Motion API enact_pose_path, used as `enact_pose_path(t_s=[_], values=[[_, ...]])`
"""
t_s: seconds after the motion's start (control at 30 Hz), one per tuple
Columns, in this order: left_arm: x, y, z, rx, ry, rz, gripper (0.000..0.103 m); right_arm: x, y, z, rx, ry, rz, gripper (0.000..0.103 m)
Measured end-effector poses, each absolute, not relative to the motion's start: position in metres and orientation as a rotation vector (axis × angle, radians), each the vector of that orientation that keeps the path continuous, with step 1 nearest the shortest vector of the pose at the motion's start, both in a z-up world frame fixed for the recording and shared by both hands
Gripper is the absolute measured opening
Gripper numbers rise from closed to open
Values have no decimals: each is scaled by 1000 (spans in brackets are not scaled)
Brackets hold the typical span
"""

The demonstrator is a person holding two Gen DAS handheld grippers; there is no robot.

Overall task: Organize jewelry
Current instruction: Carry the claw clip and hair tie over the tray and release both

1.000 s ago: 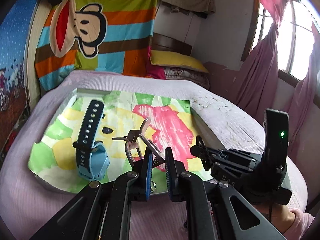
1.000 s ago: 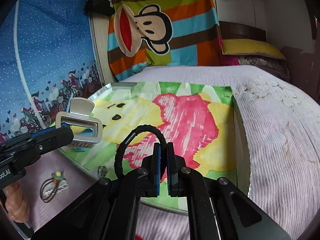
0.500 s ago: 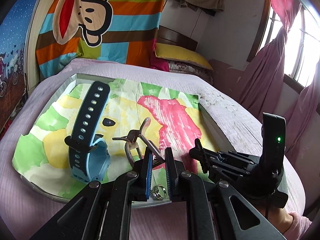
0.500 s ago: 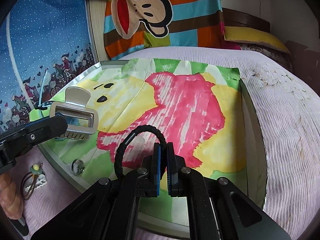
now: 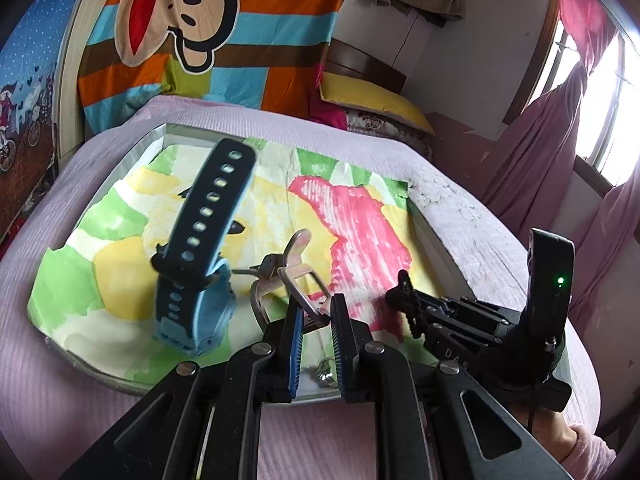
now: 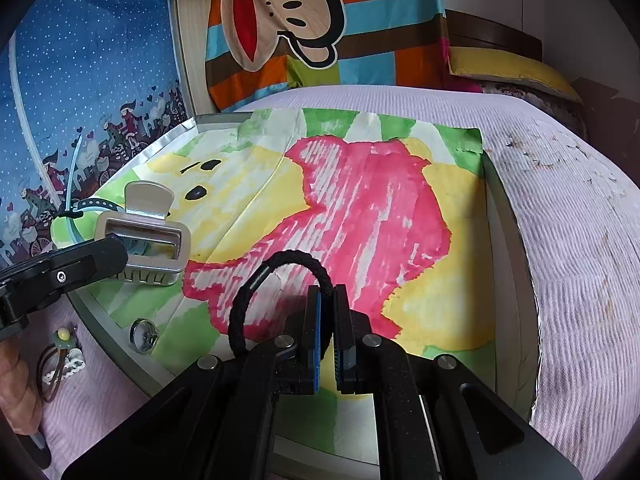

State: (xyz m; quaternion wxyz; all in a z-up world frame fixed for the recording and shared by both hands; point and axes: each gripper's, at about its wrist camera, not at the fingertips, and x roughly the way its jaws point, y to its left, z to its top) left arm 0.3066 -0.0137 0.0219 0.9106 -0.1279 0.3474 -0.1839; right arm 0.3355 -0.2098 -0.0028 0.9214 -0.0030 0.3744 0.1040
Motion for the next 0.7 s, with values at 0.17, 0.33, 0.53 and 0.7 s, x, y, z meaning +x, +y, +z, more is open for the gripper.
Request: enact_pose_path(t_s=[0.17, 0.33, 0.53, 0.7], values=[[303, -11, 18, -253, 744, -353, 15, 335, -209, -3, -9, 770, 219, 5], [299, -8, 16, -229, 768, -320, 20, 332, -210, -3, -7, 776, 221, 6], [287, -5, 24, -235, 726, -318, 58, 324, -212, -2, -9, 781, 227, 11], [276, -1, 26, -231, 689, -284, 61, 309, -218, 5, 4, 726, 224, 33]])
